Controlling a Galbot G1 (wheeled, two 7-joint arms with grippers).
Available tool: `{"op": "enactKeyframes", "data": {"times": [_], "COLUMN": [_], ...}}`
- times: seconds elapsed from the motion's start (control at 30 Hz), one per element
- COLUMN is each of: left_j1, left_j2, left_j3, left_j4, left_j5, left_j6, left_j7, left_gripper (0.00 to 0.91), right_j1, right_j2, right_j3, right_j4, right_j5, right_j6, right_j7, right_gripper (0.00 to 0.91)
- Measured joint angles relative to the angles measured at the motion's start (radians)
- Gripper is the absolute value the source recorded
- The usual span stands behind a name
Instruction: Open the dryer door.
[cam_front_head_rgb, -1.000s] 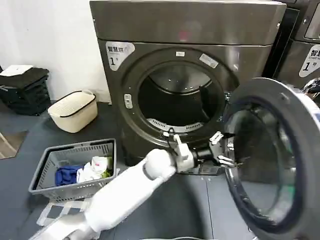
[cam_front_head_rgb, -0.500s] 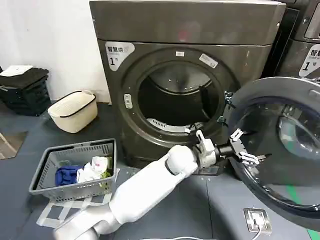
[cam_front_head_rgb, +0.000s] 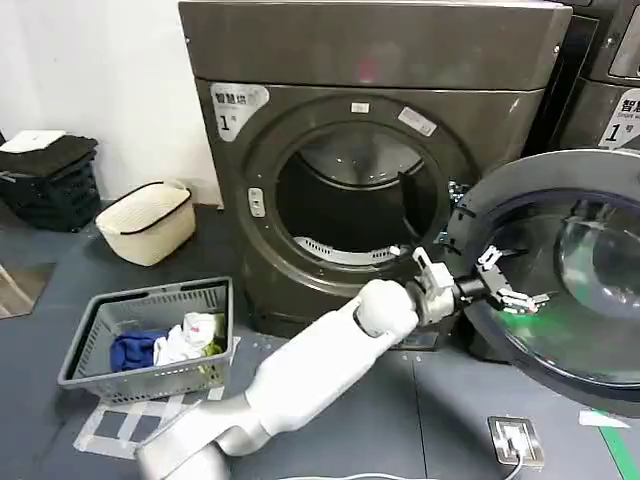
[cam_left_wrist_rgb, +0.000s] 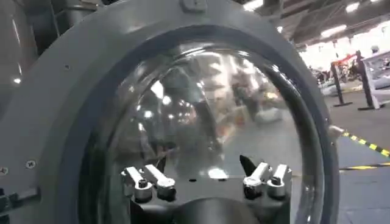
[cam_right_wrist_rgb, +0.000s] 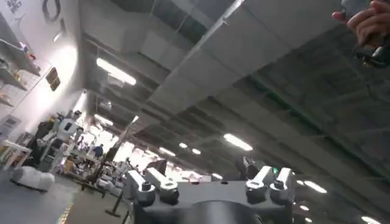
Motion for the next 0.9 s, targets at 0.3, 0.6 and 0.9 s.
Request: {"op": "enactKeyframes", "data": {"times": [0.3, 0.6, 0.9], "left_j1": [-0.002, 0.063, 0.149], "left_j2": [0.000, 0.054, 0.404], "left_j3": [-0.010, -0.006, -0.061], "left_j4": [-0.001, -0.246, -0.546], "left_j5": [-0.039, -0.106, -0.288], "left_j6": [0.087, 0.204, 0.347], "left_j7": [-0.012, -0.010, -0.139], "left_gripper": [0.907, 0.907, 0.907], "right_j1": [-0.008, -0.011, -0.037], "right_j2": [0.000, 0.000, 0.000], "right_j3": [-0.012, -0.033, -0.037], "right_j4": [-0.012, -0.033, -0.073], "right_j5": [0.003, 0.015, 0.035], "right_j6": [-0.003, 0.009, 0.031], "right_j7": [0.000, -0.014, -0.023], "right_gripper": [0.907, 0.907, 0.907]}}
